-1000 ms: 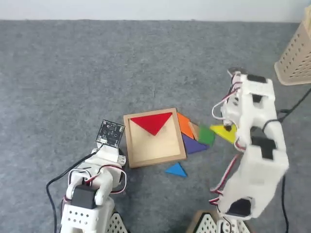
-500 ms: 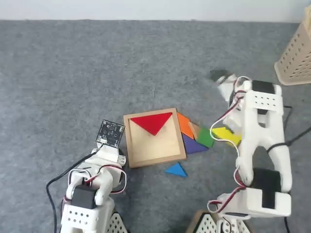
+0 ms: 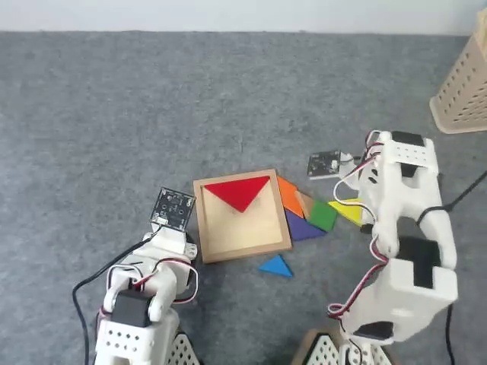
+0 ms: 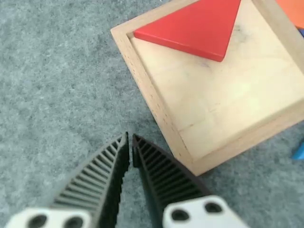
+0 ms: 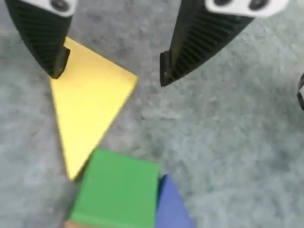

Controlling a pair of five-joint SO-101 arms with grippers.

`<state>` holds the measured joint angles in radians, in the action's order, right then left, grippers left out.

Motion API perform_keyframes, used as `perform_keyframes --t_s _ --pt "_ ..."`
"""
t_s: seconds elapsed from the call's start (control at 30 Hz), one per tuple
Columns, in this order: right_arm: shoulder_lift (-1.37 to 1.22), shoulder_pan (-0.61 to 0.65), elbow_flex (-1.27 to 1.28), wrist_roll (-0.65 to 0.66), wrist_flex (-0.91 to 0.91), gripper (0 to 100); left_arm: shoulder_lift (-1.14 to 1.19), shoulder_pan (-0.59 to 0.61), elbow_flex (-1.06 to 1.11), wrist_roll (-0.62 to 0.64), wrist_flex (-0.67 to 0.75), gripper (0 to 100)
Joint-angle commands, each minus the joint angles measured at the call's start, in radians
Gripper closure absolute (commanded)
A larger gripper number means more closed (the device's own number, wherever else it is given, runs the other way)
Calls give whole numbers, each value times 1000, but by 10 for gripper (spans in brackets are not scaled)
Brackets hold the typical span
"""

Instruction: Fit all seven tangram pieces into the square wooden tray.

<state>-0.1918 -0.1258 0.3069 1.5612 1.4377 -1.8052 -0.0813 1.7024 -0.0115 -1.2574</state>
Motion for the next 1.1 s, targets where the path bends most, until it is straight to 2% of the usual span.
perform_keyframes --t_s 0.0,0.27,0.37,0.5,0.8,0.9,1.07 --pt "1 -24 12 37 -31 677 -20 3 -18 6 -6 988" --pt "-81 -27 60 32 -143 677 -20 3 -18 6 -6 988" --pt "-108 -27 54 -40 -162 692 -20 3 -18 6 -6 988" --pt "-110 -24 54 -55 -154 731 -20 3 -18 6 -6 988" --pt "-110 -30 -61 -353 -93 952 -20 3 -18 6 -6 988" --pt "-110 -22 -157 -477 -13 987 -20 3 -18 6 -6 988" --pt "-116 -4 -301 -706 125 991 -20 3 -18 6 -6 988"
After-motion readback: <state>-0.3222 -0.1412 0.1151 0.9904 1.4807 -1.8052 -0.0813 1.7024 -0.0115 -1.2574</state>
